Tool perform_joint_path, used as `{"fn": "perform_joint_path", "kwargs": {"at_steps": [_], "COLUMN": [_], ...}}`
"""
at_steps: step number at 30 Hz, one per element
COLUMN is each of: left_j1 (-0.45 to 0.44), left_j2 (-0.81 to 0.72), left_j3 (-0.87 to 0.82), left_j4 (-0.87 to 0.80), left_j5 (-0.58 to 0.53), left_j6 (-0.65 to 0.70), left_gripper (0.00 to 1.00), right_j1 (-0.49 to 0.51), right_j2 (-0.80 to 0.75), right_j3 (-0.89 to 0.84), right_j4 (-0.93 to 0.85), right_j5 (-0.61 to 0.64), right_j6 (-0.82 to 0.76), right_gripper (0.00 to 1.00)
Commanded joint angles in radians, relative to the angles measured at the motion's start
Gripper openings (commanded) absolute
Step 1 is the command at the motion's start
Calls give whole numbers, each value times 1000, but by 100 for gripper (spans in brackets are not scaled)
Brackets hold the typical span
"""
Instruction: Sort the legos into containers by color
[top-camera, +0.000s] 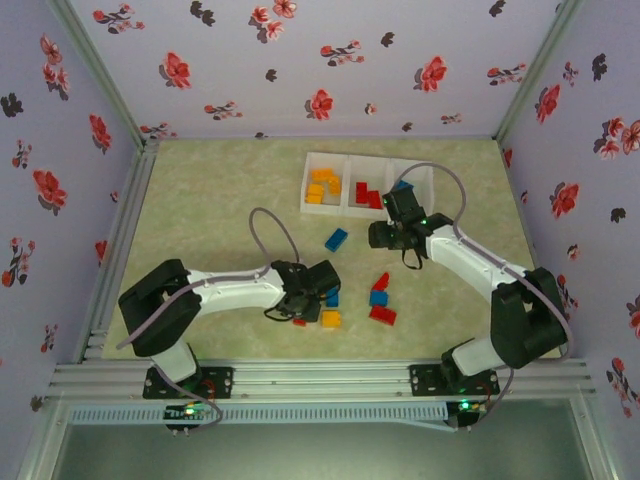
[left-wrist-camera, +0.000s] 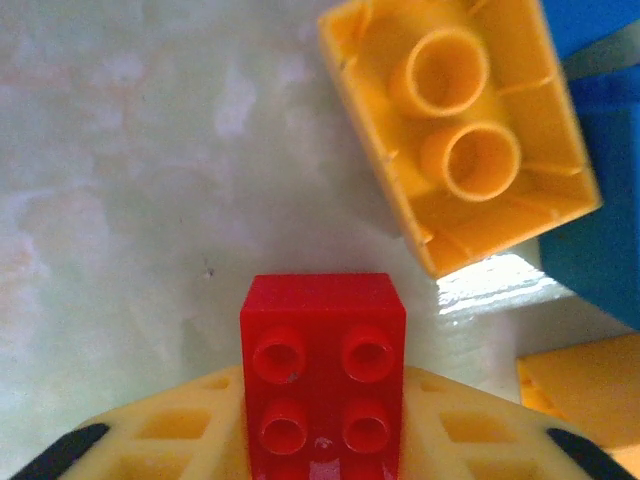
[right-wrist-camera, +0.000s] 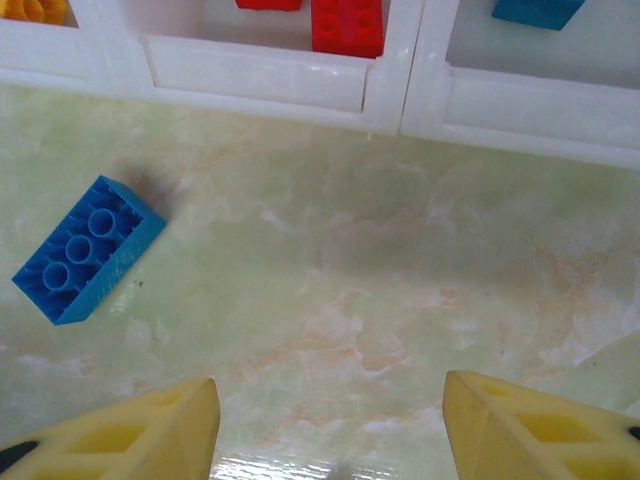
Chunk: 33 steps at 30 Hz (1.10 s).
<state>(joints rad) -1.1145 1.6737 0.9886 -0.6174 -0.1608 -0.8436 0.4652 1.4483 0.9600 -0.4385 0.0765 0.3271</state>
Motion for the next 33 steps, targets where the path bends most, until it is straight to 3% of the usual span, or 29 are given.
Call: {"fn": "perform_joint_path", "kwargs": {"at_steps": [1, 14, 27, 33], "left_j1": [0, 105, 263, 313], "left_j2": [18, 47, 334, 489], "left_j3": [40, 292, 819, 1084], "left_j4": [-47, -91, -129, -165], "left_j5": [-55, -120, -57, 27], "left_j6": [22, 193, 405, 451], "left_gripper": [31, 31, 31, 31], "right_j1": [6, 6, 6, 7], "right_j2": [-45, -96, -204, -251], "right_j3": [-25, -87, -208, -243], "right_j4": [19, 36, 51, 39], "right_j5": [24, 43, 28, 29], "right_j6": [29, 54, 119, 132], "right_gripper": [61, 63, 62, 63]}}
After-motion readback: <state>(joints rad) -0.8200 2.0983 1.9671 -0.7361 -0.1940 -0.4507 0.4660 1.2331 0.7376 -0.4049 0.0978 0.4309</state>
